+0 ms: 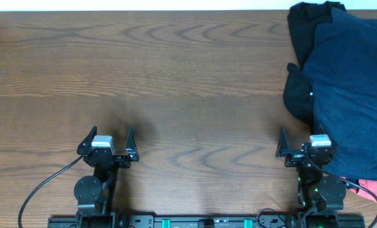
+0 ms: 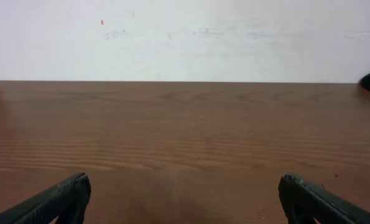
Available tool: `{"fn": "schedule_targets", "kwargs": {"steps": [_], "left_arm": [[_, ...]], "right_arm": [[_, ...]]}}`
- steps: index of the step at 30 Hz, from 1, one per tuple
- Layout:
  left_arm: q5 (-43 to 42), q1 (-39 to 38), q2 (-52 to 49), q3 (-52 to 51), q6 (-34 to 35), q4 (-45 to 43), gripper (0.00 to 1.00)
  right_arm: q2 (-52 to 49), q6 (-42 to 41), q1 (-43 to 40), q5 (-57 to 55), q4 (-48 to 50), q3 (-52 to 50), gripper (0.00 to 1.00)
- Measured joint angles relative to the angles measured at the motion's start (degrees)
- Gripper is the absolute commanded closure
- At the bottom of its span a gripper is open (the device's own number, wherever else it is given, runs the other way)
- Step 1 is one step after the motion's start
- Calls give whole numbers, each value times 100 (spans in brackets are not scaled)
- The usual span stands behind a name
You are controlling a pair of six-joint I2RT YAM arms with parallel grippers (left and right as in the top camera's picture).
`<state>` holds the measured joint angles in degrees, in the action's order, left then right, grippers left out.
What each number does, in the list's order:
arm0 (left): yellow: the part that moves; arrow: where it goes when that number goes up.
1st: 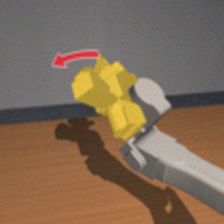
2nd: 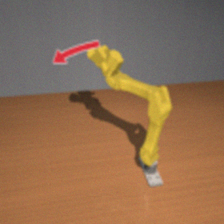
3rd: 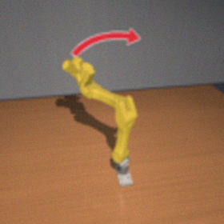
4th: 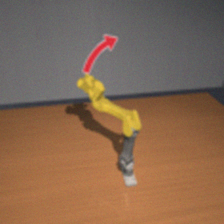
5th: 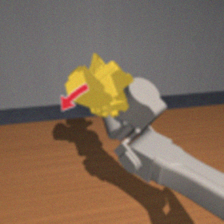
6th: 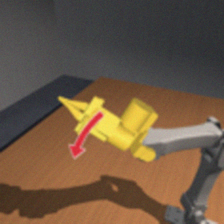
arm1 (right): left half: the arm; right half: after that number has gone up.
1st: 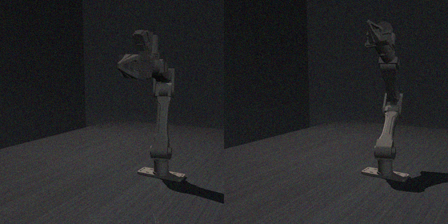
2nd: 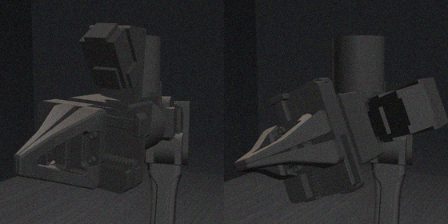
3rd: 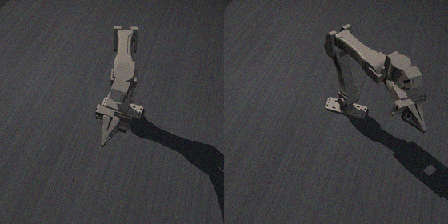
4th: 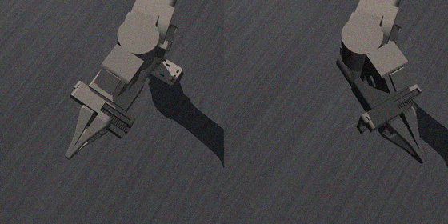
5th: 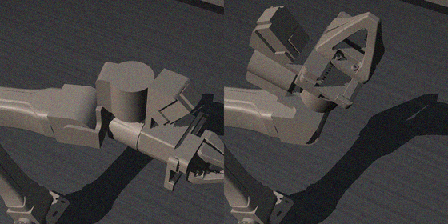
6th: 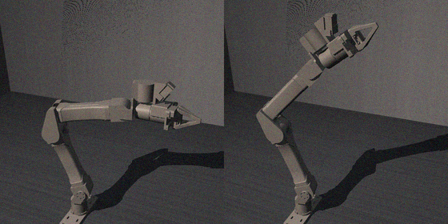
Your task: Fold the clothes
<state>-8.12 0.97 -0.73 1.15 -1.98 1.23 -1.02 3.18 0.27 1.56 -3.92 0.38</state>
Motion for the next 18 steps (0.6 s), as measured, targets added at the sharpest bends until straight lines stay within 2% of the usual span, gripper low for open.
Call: {"fn": "schedule_targets", "kwargs": {"steps": [1,2,3,5,8,18], "left_arm": [[0,0,-85,109,37,382,2],[-42,0,-474,837,111,2048,2],[-94,0,-953,1344,201,2691,2],[-160,-2,-1447,1928,278,2883,2],[-223,-2,-1427,2203,367,2920,2],[-245,0,-1432,2192,461,3005,2]], "right_arm": [[-13,-173,2,-55,-800,146,1],[-157,-363,0,-203,-1635,514,1],[-212,-479,-13,-280,-2750,876,1],[-256,-732,-31,-468,-3554,909,1],[-125,-940,-39,-573,-3683,892,1],[7,-1132,-63,-662,-3685,892,1]]}}
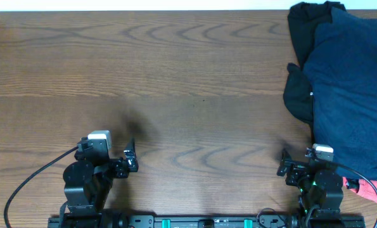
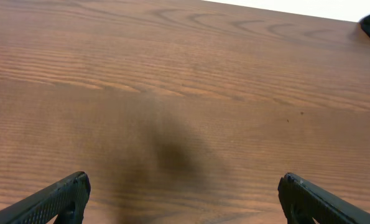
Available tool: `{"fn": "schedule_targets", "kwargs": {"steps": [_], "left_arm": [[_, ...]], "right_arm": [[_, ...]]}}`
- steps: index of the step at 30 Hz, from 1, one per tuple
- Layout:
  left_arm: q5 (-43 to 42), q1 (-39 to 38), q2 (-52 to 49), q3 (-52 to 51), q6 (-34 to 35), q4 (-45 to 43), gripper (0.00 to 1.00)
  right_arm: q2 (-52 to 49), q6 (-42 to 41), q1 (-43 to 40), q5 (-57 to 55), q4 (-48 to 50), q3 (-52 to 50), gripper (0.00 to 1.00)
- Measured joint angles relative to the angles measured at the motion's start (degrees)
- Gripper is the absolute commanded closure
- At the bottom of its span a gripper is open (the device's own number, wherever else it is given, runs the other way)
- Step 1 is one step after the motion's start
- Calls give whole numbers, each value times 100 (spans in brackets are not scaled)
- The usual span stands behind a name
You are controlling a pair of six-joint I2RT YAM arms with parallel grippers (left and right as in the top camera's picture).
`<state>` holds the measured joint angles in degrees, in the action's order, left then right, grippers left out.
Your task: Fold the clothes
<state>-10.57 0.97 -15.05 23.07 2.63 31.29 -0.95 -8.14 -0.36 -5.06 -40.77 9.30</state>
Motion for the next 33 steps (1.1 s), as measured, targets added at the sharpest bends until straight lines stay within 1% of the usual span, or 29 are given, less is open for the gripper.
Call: {"fn": "schedule_targets", "kwargs": {"steps": [11,25,33], "left_arm": [[0,0,50,-57,15,20,2],[0,0,835,-1373,17,28,2],[2,0,1025,-1388,17,-31,2]], "right_arm": [[0,-42,0,-15,0,0,1],[0,-42,0,-35,0,0,1],[2,-42,-2,-39,-4,0,1]]}}
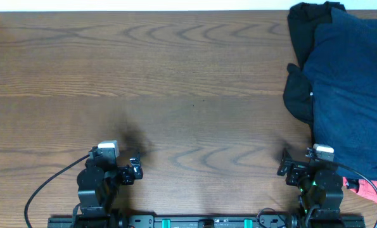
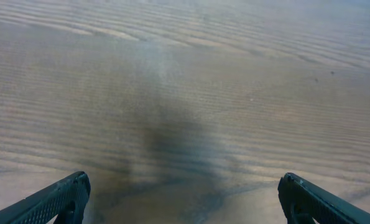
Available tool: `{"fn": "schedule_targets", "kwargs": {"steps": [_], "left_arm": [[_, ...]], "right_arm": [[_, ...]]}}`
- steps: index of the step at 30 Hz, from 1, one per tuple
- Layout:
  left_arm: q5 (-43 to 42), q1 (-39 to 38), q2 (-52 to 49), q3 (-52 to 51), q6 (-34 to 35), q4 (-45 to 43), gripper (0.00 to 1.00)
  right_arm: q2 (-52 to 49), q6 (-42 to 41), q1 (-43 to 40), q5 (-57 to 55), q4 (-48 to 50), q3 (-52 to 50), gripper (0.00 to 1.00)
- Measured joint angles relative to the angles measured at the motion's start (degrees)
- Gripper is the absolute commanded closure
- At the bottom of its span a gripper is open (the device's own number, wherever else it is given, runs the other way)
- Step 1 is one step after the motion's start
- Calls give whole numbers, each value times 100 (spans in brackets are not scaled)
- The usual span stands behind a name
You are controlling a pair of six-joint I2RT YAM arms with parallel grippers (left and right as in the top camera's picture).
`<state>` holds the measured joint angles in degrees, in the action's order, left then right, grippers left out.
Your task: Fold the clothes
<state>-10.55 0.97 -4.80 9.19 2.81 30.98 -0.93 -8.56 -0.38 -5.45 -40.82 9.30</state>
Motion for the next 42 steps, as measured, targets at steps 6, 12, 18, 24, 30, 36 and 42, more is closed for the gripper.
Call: {"fn": "schedule_targets", "kwargs": {"steps": [6,12,18,24,30,36,42], "left_arm": [[0,0,136,0,0,-2,2],[0,0,326,0,0,-2,2],[0,0,411,0,0,0,2],[0,0,411,0,0,0,2],[0,0,411,0,0,0,2],[0,0,411,0,0,-2,2],[0,0,411,0,0,0,2]], "right_arm": [[0,0,2,0,0,0,1],[0,0,0,0,0,0,1],[0,0,2,0,0,0,1],[0,0,2,-13,-2,0,1],[0,160,2,-153,-9,2,1],[0,205,0,-192,-9,7,1],[0,225,2,-199,-9,7,1]]}}
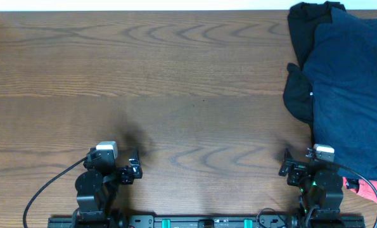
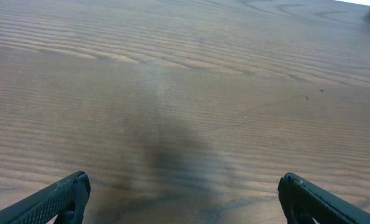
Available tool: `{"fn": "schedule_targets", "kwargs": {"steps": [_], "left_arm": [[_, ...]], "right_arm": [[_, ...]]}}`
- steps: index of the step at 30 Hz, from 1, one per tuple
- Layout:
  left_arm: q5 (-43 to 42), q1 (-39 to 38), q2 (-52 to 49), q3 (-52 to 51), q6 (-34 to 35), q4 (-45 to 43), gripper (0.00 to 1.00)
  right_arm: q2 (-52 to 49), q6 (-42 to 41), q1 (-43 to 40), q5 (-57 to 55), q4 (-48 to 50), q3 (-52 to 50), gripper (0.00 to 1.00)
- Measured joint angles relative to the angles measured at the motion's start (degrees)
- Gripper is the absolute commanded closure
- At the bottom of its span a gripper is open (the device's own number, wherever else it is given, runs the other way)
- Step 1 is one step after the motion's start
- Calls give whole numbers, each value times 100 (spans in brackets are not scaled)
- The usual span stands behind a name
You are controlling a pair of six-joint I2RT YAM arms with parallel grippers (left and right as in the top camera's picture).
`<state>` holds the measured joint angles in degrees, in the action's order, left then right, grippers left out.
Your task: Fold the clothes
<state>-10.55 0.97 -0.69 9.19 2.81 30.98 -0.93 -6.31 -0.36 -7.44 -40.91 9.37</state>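
A heap of clothes lies at the table's far right: a dark navy garment (image 1: 350,88) on top of a black one (image 1: 302,38), with a pink piece (image 1: 375,189) showing at the front right corner. My left gripper (image 1: 115,170) (image 2: 183,202) sits near the front edge at the left, tipped down at bare wood, open with nothing between its fingers (image 2: 60,198). My right gripper (image 1: 300,166) is at the front right, beside the navy garment's lower edge. One of its fingers stands well out to the left and the other is lost against the dark cloth.
The wooden table (image 1: 175,82) stretches bare from the left edge to the heap. A cable (image 1: 45,190) loops from the left arm toward the front left. The arm bases stand on a rail (image 1: 188,221) along the front edge.
My left wrist has tipped up a little, so its view reaches farther across the table, and the arm sits slightly more to the left. The right arm and the clothes have not moved.
Both grippers first pointed level across the table, open, with the left view reaching the back wall. Then both were tipped downward and drawn back toward the front edge. The left one later looked steeply at the wood. Now it is raised slightly. The clothes lie untouched.
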Motion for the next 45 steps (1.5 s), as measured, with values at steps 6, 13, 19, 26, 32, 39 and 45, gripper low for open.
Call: {"fn": "schedule_targets", "kwargs": {"steps": [6,13,19,26,32,39,45], "left_arm": [[0,0,0,-2,44,-85,2],[0,0,-264,208,188,-76,2],[0,0,-1515,1445,192,24,2],[0,0,-3762,3429,195,1379,2],[-4,0,-5182,4782,203,2577,2],[-4,0,-5519,5331,210,2734,2],[-4,0,-5515,5335,210,2754,2]], "right_arm": [[0,-101,-2,63,348,-4,1],[-111,-275,0,361,804,46,1],[-1314,-326,-2,313,778,920,1],[-3757,-315,-2,363,223,2778,1],[-5429,-157,-4,372,61,4068,1],[-6548,-63,-861,-459,933,4540,1],[-7536,13,-2601,-485,1878,4599,3]]}}
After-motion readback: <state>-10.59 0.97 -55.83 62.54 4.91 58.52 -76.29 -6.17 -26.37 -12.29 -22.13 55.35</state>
